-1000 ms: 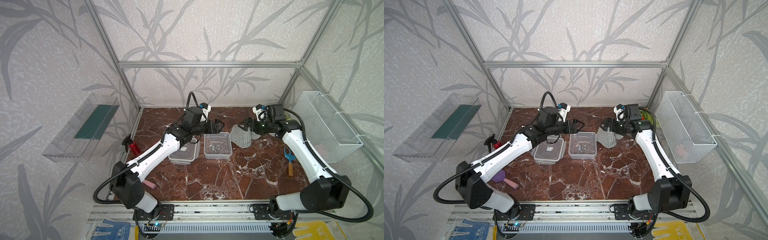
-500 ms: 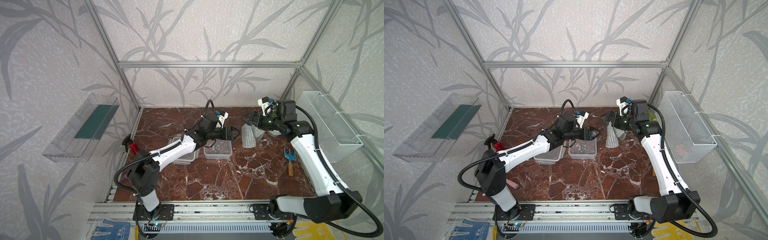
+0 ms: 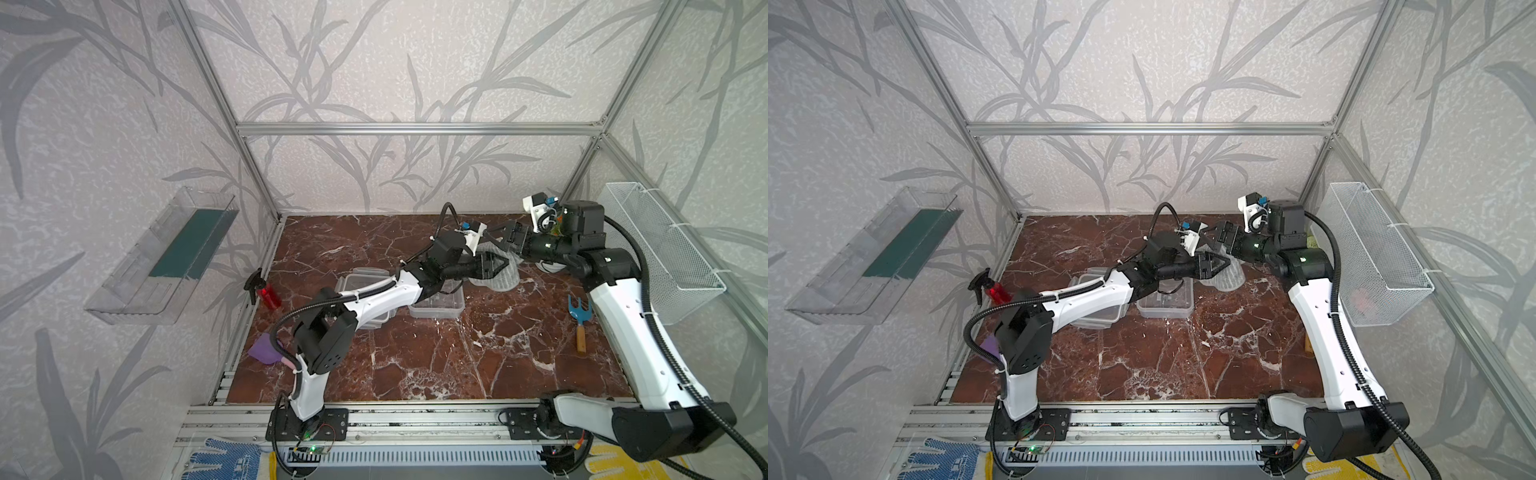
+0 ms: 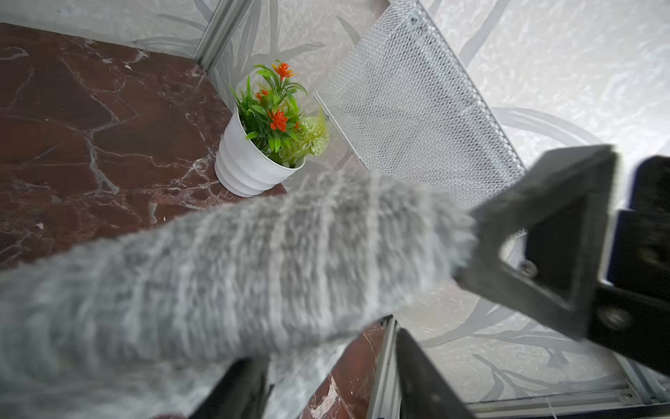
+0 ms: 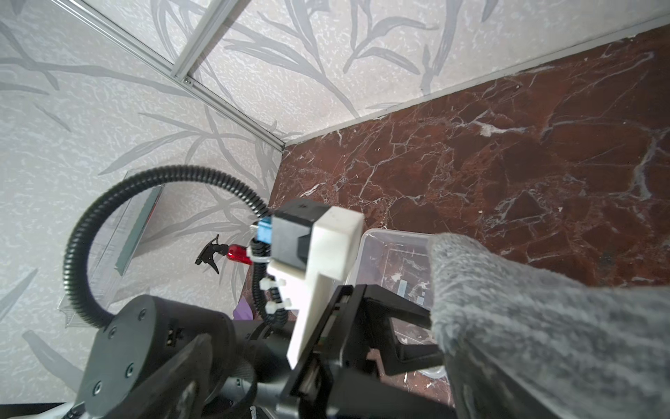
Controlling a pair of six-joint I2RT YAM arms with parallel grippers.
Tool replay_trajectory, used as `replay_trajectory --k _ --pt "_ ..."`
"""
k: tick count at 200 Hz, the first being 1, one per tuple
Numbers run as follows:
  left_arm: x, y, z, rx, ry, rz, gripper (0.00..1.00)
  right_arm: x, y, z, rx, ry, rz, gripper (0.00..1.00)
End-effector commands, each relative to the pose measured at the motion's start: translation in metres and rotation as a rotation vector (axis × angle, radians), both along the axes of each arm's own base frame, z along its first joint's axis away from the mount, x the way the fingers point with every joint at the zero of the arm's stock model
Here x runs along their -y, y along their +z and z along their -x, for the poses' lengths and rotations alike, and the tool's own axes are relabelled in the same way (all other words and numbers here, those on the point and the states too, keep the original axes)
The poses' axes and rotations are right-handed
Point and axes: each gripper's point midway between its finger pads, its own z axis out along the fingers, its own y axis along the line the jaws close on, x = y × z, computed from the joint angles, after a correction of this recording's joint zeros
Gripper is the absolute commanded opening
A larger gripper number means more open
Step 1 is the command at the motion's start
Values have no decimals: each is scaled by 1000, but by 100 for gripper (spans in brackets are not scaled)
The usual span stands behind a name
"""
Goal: Wipe the insides of the lunch boxes
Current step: Place the cleaning item at the center of the board, then reset both arms
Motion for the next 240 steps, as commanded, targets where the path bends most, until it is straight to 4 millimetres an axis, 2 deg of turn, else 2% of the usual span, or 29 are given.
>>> replay_trajectory --k 1,39,56,70,80,89,99,109,133,157,169,183,206,221,240 --pt "-2 -11 -16 -19 72 -79 1 2 15 7 39 8 -20 99" --pt "-1 -22 -35 -34 130 -109 0 9 26 17 63 0 -14 99" --pt "3 -14 -34 -27 102 -77 0 11 29 23 69 0 -8 99" --pt "4 -4 -28 15 82 -56 32 14 27 25 64 -3 2 99" --pt "-2 6 -23 48 85 -59 52 16 25 26 55 -6 6 99" --pt "-9 12 -19 69 92 -69 74 18 23 26 49 -9 7 99" --pt "-17 16 -17 88 107 -82 90 19 22 26 43 -11 5 99" --pt "-22 20 -16 102 117 -90 96 19 20 26 39 -11 4 99" --pt "-26 23 -12 108 108 -113 97 21 18 26 40 -17 16 99" --pt "-45 28 -10 141 138 -191 97 30 -7 17 25 -45 81 99" --pt "-70 32 -13 175 211 -279 98 42 -26 7 20 -96 143 99" --pt "-108 37 -19 227 317 -404 99 65 -49 -8 36 -192 265 99" --pt "-210 46 -31 284 617 -649 99 104 -82 -26 108 -337 473 99" --pt "-279 46 -34 287 781 -755 99 119 -103 -35 181 -386 564 99" --pt "-372 25 -32 191 973 -809 99 130 -131 -42 265 -427 641 99"
